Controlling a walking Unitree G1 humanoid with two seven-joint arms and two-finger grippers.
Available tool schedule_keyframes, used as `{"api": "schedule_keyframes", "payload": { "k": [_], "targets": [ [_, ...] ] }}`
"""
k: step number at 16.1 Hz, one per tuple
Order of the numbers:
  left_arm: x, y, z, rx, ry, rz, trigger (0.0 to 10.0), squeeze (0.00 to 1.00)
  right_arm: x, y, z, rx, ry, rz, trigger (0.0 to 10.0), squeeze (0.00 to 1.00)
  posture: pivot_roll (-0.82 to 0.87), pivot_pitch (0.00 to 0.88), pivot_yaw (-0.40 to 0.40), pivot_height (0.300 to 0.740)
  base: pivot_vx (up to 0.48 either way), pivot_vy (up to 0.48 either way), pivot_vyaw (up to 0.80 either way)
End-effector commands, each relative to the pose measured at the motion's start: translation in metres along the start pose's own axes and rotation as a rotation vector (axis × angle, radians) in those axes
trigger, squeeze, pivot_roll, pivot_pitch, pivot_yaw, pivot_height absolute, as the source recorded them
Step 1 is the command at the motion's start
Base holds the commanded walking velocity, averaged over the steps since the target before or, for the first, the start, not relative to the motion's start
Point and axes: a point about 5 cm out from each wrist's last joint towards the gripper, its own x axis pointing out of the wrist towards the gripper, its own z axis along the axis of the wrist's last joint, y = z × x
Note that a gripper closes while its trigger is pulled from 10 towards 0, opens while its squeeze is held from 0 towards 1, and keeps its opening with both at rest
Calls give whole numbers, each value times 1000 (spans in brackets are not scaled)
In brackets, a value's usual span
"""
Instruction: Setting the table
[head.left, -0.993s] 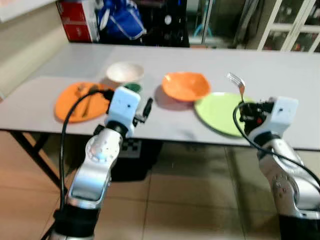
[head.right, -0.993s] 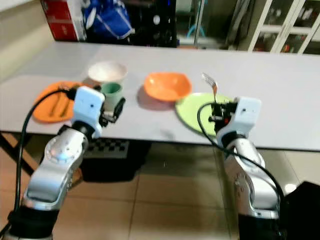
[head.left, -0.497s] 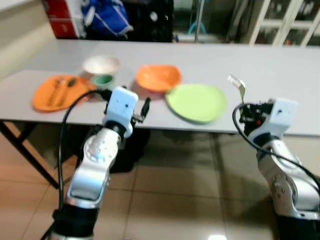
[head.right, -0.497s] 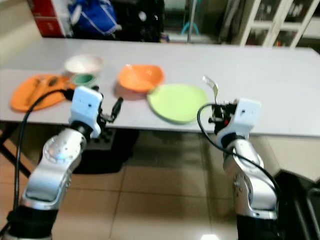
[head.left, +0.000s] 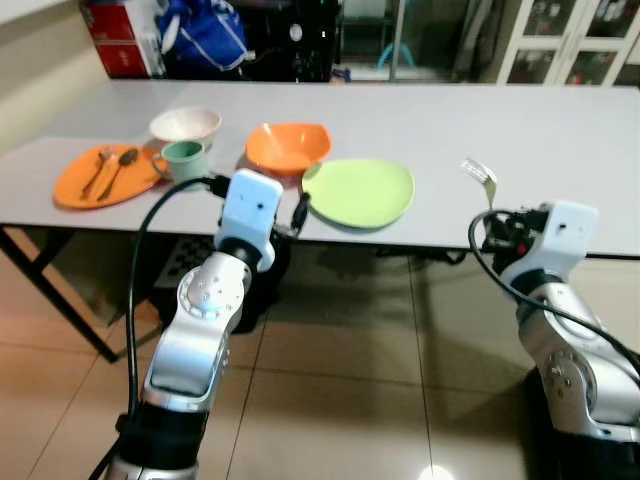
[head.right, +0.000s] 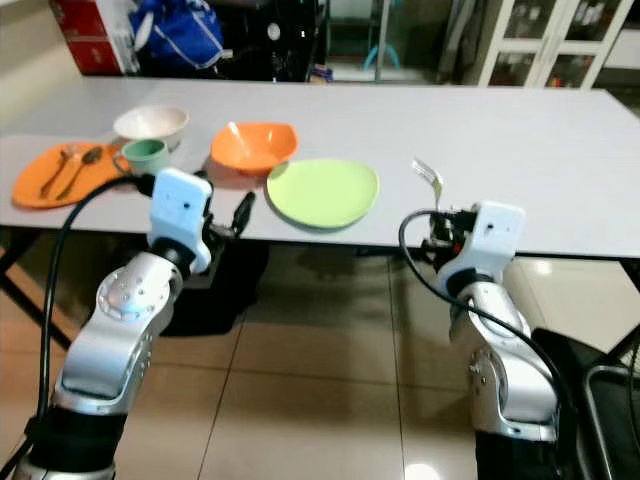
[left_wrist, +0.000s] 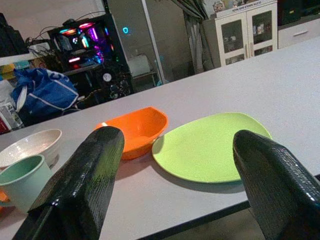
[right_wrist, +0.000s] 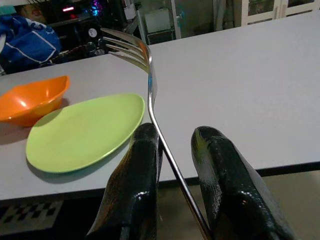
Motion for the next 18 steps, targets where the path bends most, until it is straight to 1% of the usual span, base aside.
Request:
{"api": "schedule_keyframes", "payload": {
  "k": [1, 4, 7, 18],
  "targets": [
    [0, 3, 1, 15, -4, -5, 10000, 0, 2, 5, 4, 1, -3, 15, 10000, 0, -30, 0, 29, 740, 296, 0, 0],
    [0, 2, 1, 9, -9, -18, 10000, 0, 2, 5, 3, 20, 7, 16, 10000, 0, -30, 0, 29, 740, 336, 0, 0],
    [0, 1, 1, 5, -12, -25, 10000, 0, 2, 5, 3, 17, 9, 16, 10000, 0, -30, 0, 29, 740, 368, 0, -465],
    [-1, 1, 1, -4, -12, -35, 10000, 0, 3, 6, 1, 3, 21, 24, 10000, 0, -29, 0, 25, 740, 372, 0, 0]
  ]
}}
